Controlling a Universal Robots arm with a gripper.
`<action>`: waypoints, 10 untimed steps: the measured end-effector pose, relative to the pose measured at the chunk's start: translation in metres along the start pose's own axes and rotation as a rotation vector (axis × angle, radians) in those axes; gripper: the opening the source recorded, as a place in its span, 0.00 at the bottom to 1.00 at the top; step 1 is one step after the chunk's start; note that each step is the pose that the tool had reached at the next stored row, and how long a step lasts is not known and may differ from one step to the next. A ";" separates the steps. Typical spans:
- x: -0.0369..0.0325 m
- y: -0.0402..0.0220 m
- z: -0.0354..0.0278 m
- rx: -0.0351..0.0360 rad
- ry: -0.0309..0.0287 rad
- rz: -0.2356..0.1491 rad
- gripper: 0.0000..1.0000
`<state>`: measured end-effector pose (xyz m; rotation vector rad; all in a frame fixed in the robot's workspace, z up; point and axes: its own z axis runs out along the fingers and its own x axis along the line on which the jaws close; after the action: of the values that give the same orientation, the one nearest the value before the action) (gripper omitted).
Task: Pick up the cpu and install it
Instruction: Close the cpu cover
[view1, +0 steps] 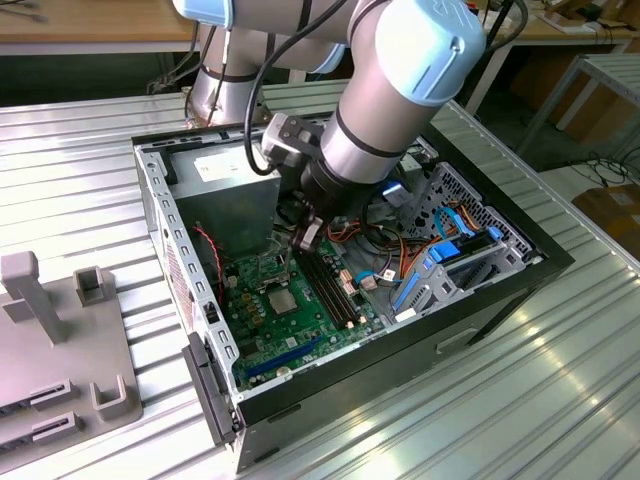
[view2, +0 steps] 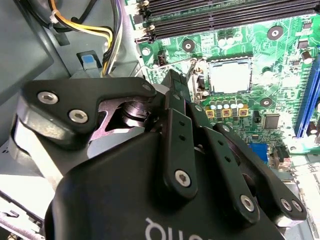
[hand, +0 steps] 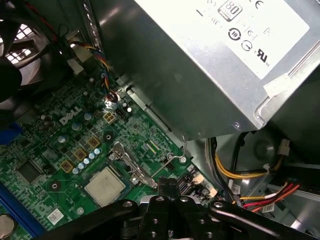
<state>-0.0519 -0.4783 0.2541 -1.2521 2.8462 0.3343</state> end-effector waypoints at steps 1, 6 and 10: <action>0.0008 -0.0007 -0.0003 -0.0002 0.0004 -0.002 0.11; 0.0040 -0.0036 -0.0012 -0.0008 0.0014 -0.008 0.11; 0.0064 -0.0058 -0.0019 -0.0014 0.0023 -0.013 0.11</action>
<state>-0.0519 -0.4872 0.2543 -1.2709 2.8393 0.3348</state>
